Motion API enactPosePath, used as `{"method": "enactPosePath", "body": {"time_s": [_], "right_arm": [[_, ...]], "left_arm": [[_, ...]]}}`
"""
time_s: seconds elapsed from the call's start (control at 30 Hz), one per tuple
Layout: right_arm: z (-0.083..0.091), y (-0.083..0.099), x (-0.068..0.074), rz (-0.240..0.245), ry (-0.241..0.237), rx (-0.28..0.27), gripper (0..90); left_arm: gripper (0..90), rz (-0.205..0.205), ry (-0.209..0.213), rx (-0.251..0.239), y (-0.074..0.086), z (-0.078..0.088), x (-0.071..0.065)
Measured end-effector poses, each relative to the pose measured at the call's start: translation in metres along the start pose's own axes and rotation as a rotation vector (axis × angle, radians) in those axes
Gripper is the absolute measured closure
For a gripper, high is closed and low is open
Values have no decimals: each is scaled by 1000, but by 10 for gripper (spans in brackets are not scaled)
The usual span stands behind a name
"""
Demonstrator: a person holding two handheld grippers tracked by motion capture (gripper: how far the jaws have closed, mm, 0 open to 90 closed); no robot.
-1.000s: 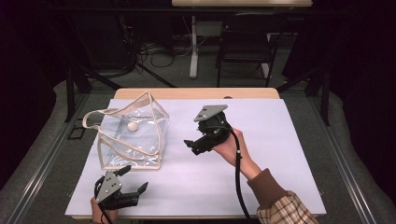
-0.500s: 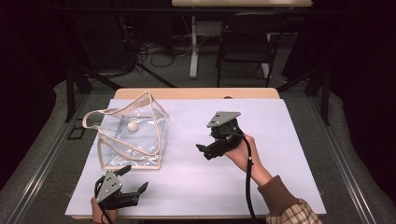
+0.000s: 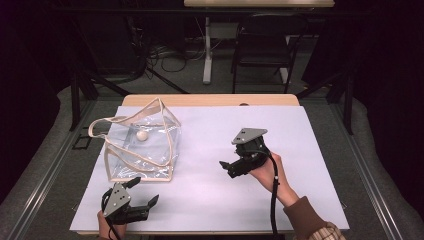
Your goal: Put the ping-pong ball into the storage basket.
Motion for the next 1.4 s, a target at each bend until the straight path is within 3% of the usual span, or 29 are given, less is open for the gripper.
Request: {"method": "enactPosePath", "body": {"time_s": [1.4], "right_arm": [[36,80,-6,-101,66,-28,1]], "left_arm": [[160,0,-2,6,1,-1,-1]]}}
Point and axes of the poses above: each handheld gripper's, and its own axes: z roughly backward along the jaws, y roughly out of its underside, x roughly to its left, the point moved 7 cm from there along -z, roughly forward along the jaws, and after that the axes turned 13 degrees about -y, right-handed, at the moved point
